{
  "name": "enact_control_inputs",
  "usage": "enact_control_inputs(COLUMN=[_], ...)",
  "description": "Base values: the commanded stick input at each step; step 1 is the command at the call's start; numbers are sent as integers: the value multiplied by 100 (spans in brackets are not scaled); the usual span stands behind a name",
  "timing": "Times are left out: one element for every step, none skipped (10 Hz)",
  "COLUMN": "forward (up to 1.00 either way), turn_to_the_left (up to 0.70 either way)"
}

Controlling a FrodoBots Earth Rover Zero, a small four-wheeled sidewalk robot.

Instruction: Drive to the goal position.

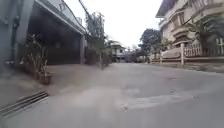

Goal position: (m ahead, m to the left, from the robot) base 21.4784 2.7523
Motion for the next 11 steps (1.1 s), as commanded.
enact_control_inputs(forward=[100,100,100,100,100,100,100,100,100,100,100], turn_to_the_left=[-26,0,0,0,0,0,0,0,0,0,0])
